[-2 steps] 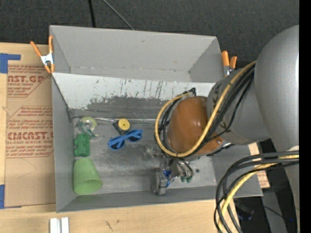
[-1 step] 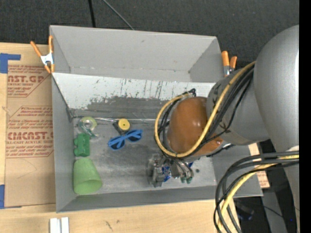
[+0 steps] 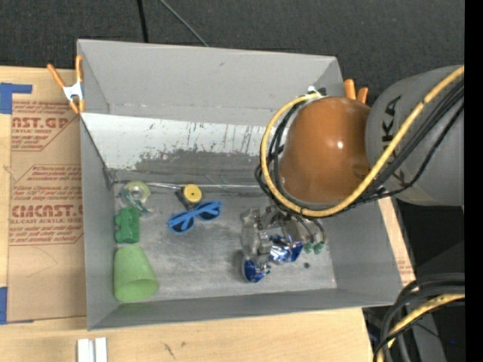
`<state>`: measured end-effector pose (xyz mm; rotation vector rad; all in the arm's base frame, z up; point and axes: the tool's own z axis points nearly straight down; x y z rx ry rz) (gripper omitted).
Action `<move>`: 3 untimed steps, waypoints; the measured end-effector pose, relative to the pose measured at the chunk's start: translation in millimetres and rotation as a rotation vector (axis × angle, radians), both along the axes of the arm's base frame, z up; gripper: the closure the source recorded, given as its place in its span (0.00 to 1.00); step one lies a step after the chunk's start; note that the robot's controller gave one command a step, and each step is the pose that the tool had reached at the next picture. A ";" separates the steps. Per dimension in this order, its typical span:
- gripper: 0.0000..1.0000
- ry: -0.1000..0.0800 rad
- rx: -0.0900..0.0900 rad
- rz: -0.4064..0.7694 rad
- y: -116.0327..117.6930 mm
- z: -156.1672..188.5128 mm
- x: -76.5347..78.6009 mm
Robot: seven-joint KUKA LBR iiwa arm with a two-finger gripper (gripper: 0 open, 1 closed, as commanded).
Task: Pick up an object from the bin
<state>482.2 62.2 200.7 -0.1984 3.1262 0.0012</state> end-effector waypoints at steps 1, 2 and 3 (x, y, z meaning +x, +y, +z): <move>0.00 0.008 0.000 0.000 -0.2 -4.2 -1.7; 0.00 0.006 0.003 -0.001 69.3 -53.1 62.0; 0.00 0.006 -0.001 0.217 59.6 -114.9 110.8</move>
Offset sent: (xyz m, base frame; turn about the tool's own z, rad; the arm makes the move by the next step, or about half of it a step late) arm 0.0000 0.0000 0.0000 0.0000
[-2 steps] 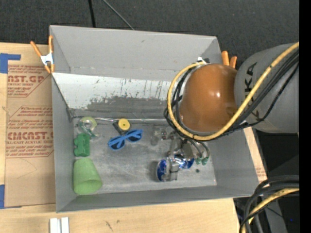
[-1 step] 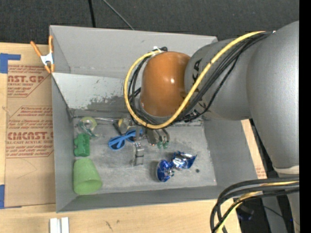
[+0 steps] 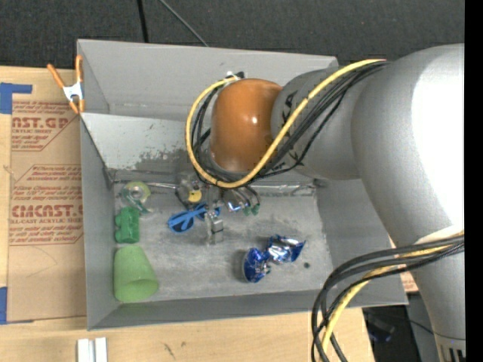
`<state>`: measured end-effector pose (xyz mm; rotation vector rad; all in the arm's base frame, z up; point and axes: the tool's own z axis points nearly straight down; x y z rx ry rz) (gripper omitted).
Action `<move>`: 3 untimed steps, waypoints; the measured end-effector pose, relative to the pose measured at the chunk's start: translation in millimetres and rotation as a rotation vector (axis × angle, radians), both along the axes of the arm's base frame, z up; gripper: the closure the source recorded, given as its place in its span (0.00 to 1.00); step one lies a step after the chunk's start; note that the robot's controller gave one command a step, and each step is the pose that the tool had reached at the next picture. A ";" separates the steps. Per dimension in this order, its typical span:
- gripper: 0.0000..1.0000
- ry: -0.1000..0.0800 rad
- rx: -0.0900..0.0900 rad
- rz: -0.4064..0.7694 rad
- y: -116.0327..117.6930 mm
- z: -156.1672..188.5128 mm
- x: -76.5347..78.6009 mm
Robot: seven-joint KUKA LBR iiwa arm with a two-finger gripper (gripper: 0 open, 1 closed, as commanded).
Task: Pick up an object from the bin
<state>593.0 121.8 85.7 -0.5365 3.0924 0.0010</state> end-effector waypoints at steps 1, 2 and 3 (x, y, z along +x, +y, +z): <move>1.00 0.001 0.001 -0.001 0.4 1.0 -0.1; 0.00 0.001 0.001 -0.001 0.3 0.9 -0.3; 1.00 0.001 0.001 -0.001 0.3 0.9 -0.2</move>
Offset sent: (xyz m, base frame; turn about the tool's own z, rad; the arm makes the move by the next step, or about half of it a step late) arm 0.0000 0.0000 0.0000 0.0000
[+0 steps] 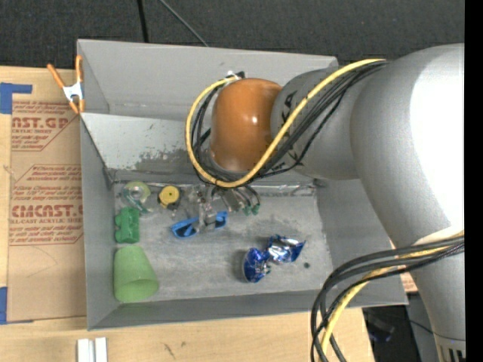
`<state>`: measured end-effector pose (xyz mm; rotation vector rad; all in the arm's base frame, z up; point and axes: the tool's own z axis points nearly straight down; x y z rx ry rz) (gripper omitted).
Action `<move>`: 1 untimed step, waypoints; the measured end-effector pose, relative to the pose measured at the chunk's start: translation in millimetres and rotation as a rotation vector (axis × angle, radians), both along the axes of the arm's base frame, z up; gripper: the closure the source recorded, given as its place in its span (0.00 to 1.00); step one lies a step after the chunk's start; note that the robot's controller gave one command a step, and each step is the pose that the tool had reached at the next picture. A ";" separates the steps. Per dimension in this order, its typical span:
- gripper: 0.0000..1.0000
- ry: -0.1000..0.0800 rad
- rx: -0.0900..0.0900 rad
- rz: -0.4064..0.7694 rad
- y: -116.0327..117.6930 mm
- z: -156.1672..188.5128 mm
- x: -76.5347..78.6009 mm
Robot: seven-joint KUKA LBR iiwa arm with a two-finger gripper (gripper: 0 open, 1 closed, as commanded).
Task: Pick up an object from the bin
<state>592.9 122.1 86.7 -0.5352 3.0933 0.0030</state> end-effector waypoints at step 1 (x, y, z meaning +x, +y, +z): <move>1.00 -0.009 -0.001 0.107 -19.1 144.6 -21.7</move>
Offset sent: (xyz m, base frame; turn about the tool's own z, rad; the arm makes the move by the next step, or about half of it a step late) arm -0.0235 -0.0197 0.1396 -0.1078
